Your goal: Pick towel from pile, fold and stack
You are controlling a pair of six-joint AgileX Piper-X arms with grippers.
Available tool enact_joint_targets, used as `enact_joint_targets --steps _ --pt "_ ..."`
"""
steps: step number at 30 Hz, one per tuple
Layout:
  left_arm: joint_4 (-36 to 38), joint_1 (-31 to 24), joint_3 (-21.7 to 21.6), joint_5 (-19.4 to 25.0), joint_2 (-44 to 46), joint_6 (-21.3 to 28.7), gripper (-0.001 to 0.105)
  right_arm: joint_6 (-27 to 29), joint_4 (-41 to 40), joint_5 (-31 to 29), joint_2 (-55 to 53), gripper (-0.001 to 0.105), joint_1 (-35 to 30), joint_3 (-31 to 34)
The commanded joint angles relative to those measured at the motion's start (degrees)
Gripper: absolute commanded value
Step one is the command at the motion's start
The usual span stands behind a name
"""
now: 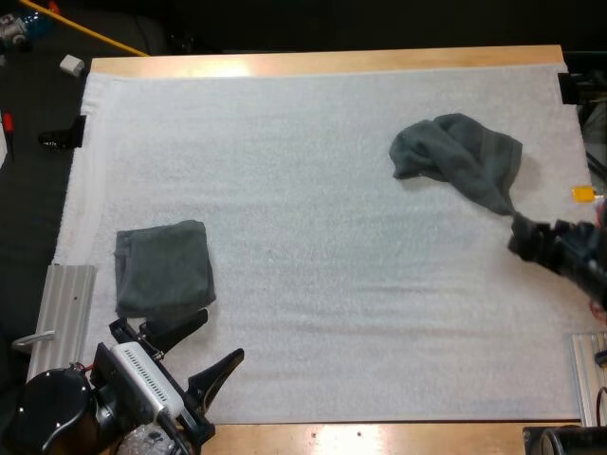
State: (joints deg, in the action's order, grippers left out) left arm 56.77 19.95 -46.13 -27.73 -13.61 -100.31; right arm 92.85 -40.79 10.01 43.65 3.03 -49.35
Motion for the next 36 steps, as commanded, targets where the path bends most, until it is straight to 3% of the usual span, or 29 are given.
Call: enact_joint_targets --steps 1,7,17,28,30,36 --pt "-0.7 -0.2 -0.1 -0.2 -0.4 -0.3 0.061 -2.8 5.3 -1.3 6.7 0.06 0.2 -1.0" --pt "-0.4 0.3 -0.4 -0.2 -0.9 -0.9 0.061 -4.0 10.3 -4.3 19.2 0.061 0.8 -3.2" --pt "-0.1 0.3 -0.3 -0.2 -0.8 -0.9 0.061 -3.9 10.9 -9.6 50.8 0.061 1.6 -20.0" --pt "0.3 0.2 -0.4 -0.1 -0.7 -1.3 0.061 -5.9 12.8 -8.2 54.2 0.058 1.4 -19.9" --pt "0.4 0.2 -0.4 -0.2 -0.7 -1.3 0.061 -6.6 12.7 -8.0 54.5 0.047 1.4 -20.0" --pt "0.5 0.2 -0.4 -0.2 -0.7 -1.4 0.06 -7.4 11.6 -6.6 54.4 0.0 1.4 -19.9"
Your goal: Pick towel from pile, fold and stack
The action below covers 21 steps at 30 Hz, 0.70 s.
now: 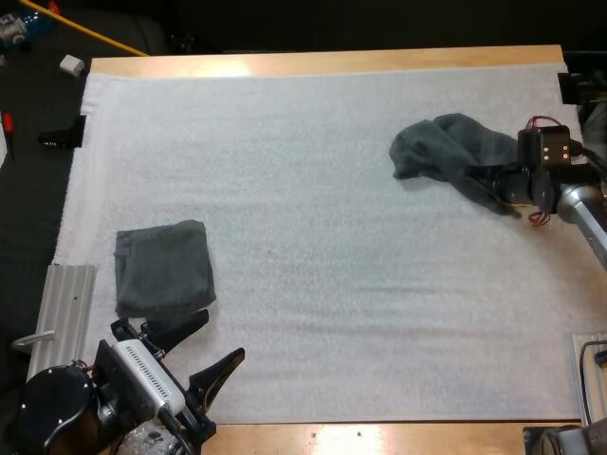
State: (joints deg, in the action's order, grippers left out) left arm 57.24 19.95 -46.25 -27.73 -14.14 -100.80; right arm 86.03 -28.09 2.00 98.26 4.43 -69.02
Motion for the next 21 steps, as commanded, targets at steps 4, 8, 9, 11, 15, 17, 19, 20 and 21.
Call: enact_joint_targets --steps 4,8,9,11,15,17,19,20,21 --pt "0.0 0.2 -0.3 -0.1 -0.1 -0.9 0.06 0.4 -2.1 1.8 -1.8 0.0 0.1 -0.3" --pt "-0.3 0.2 -0.3 -0.2 -0.1 -0.8 0.06 2.1 -2.1 1.3 -3.5 0.0 0.5 -0.4" --pt "-0.2 0.3 -0.3 -0.3 -0.1 -0.8 0.06 2.9 -1.9 1.1 -4.1 0.001 0.8 -0.4" --pt "-0.3 0.3 -0.3 -0.4 -0.1 -0.8 0.06 5.0 -2.1 0.8 -6.8 0.0 1.3 -0.4" --pt "-0.3 0.2 -0.4 -0.3 -0.1 -0.8 0.06 7.4 -2.0 0.9 -13.3 0.001 2.7 -0.3" --pt "-0.5 0.2 -0.3 -0.3 -0.1 -0.8 0.06 7.8 -2.1 1.3 -16.6 0.001 3.4 -0.3" --pt "-0.4 0.2 -0.3 -0.3 -0.1 -0.8 0.06 7.7 -2.7 1.7 -20.1 0.001 4.1 -0.5" --pt "-0.4 0.2 -0.3 -0.3 -0.1 -0.8 0.06 7.6 -3.1 2.1 -21.5 0.001 4.4 -0.8" --pt "-0.4 0.2 -0.3 -0.3 -0.1 -0.8 0.06 7.6 -3.7 2.3 -23.2 0.001 4.7 -1.1"
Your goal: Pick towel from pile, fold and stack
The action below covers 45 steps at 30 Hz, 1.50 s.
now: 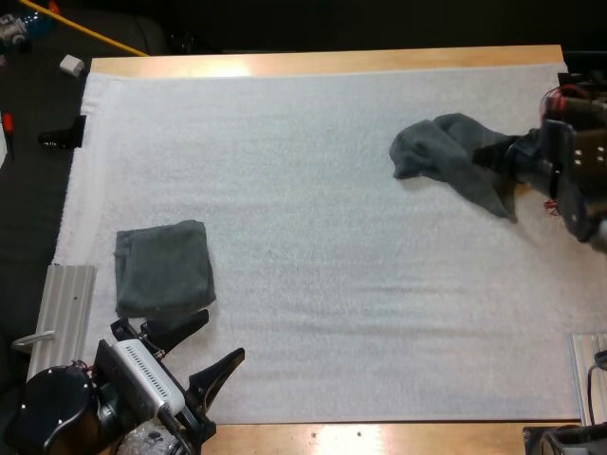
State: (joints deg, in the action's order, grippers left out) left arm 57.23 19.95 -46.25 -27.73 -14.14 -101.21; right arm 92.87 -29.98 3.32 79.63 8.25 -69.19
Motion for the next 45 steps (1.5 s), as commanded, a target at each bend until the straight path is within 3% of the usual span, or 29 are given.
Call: enact_joint_targets --steps 1,10,13,15,20,22,45 --pt "-0.4 0.2 -0.3 -0.3 -0.1 -0.4 0.061 0.6 -2.5 1.4 -6.1 0.001 1.3 -1.3" --pt "-0.3 0.2 -0.3 -0.4 -0.4 -0.4 0.06 1.2 -15.4 6.3 -15.9 0.0 6.2 -9.2" --pt "-0.3 0.3 -0.5 -0.3 0.0 -0.3 0.061 0.3 -12.8 3.6 -12.4 0.001 5.3 -7.5" --pt "-0.3 0.4 -0.4 -0.4 0.1 -0.3 0.061 -0.3 -13.6 2.7 -10.9 0.009 5.3 -7.4" --pt "-0.3 0.5 -0.3 -0.3 -0.2 -0.4 0.061 -2.8 -13.4 -0.1 -5.8 0.049 5.3 -7.3" --pt "-0.3 0.5 -0.3 -0.4 -0.2 -0.4 0.061 -3.8 -12.9 -0.7 -3.8 0.057 5.3 -7.4" --pt "-0.1 0.4 -0.3 -0.1 -0.2 -0.5 0.061 -4.1 -7.9 -4.6 18.4 0.055 5.8 -8.5"
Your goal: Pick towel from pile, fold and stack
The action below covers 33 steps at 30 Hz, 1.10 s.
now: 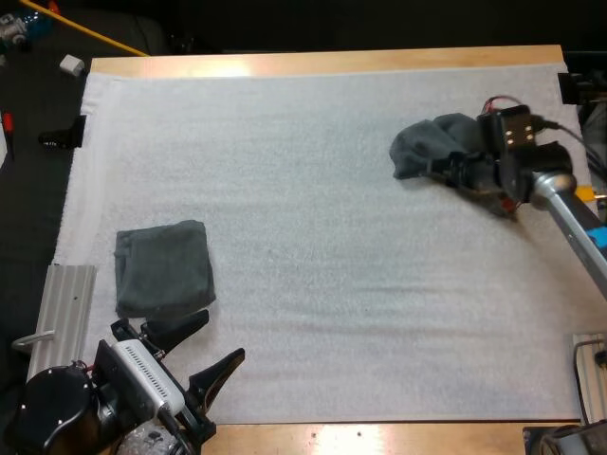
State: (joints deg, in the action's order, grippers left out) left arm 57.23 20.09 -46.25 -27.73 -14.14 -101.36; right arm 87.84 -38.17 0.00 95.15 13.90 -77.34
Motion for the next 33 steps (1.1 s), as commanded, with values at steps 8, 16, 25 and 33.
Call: enact_joint_targets --steps 8,16,25,33 --pt "0.2 0.3 -0.2 -0.1 0.1 -0.4 0.061 0.5 4.4 -8.9 9.9 0.055 0.0 -0.9" --pt "0.1 0.2 -0.3 -0.1 -0.1 -0.5 0.06 -0.2 6.9 -10.9 14.3 0.052 0.1 -1.5" --pt "0.0 0.1 -0.2 -0.3 0.0 -0.6 0.061 0.2 5.7 -9.6 13.1 0.001 0.2 -1.7" --pt "-0.1 0.1 -0.3 -0.2 -0.3 -0.4 0.06 5.9 4.1 -10.0 6.4 0.001 0.3 -1.9"
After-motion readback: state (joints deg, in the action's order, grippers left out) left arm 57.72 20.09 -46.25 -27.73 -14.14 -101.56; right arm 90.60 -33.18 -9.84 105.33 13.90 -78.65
